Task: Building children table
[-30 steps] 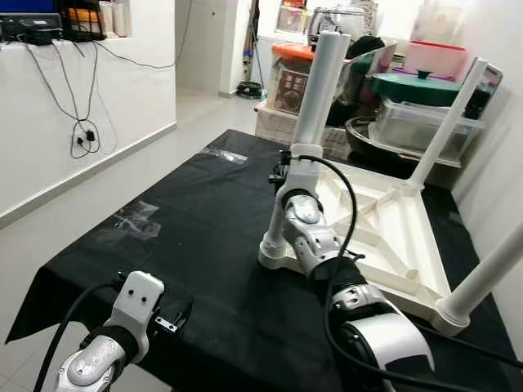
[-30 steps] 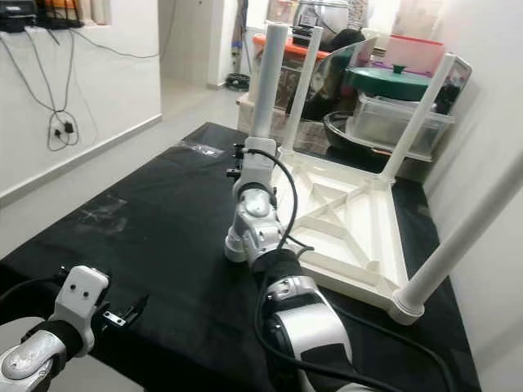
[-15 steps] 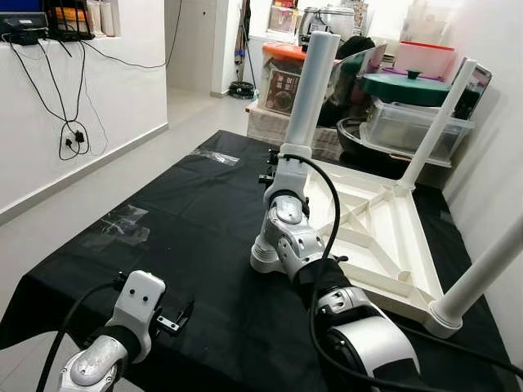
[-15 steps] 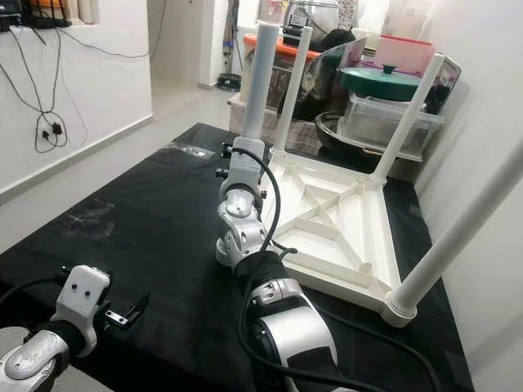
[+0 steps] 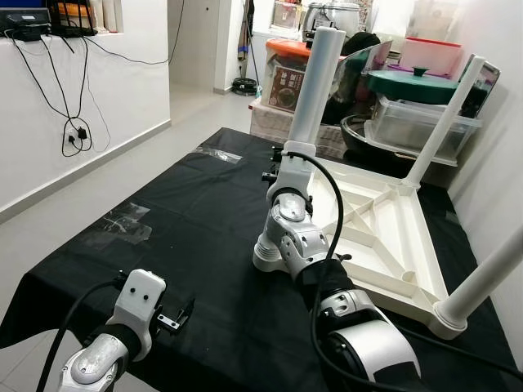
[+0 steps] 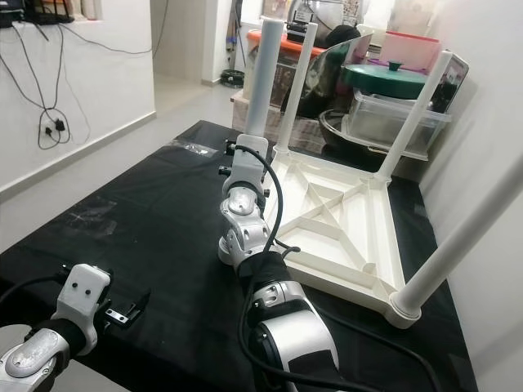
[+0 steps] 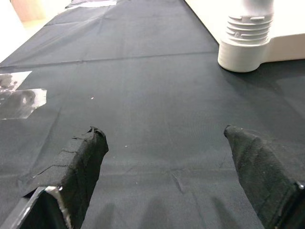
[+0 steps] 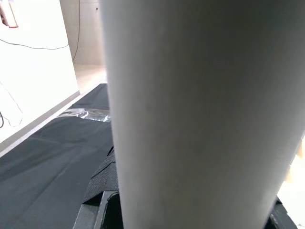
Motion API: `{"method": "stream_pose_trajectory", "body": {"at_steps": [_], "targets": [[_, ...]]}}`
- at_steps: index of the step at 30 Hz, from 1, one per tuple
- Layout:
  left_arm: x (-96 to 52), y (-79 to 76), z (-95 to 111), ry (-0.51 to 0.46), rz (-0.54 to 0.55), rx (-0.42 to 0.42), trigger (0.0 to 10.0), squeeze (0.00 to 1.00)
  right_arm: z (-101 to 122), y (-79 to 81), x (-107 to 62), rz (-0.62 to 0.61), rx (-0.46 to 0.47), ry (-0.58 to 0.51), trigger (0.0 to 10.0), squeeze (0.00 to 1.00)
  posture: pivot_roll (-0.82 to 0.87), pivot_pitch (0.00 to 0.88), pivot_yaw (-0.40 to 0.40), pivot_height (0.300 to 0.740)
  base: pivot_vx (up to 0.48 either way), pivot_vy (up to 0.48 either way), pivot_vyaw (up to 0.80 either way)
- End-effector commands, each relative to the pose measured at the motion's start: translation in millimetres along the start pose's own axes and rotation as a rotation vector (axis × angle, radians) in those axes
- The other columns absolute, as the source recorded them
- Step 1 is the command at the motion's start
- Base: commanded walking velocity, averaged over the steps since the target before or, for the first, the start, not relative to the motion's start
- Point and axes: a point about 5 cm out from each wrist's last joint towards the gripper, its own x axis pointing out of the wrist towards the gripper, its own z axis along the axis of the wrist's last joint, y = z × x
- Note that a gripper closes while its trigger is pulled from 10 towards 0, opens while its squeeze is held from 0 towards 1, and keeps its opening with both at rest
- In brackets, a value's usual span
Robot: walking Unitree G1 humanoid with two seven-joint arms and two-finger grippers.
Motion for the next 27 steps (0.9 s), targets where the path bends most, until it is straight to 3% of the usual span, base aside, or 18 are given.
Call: {"method": "stream_pose_trajectory", "body": {"at_steps": [1,12,13,27], "targets": [[2.1,-1.6,-2.1,0.009,-0.015,0.013,10.0,0.0,-42.7,-19.1,-1.6,-0.096,0.029,0.212,10.0,0.35,0.11,0.0,-0.128,0.74,0.0,0.0,0.0],[2.1,-2.2,-2.3,0.01,-0.019,0.011,10.0,0.0,-36.8,-19.9,-2.0,-0.092,0.045,0.201,10.0,0.36,0.1,0.0,-0.127,0.74,0.0,0.0,0.0],[2.1,-2.2,-2.4,0.01,-0.02,0.012,10.0,0.0,-34.7,-19.7,-2.1,-0.091,0.051,0.195,10.0,0.75,0.1,0.0,-0.127,0.74,0.0,0.0,0.0],[2.5,-2.1,-2.8,0.01,-0.023,0.012,10.0,0.0,-18.9,-20.8,-2.7,-0.083,0.068,0.143,10.0,0.69,0.1,0.0,-0.126,0.74,0.0,0.0,0.0]]}}
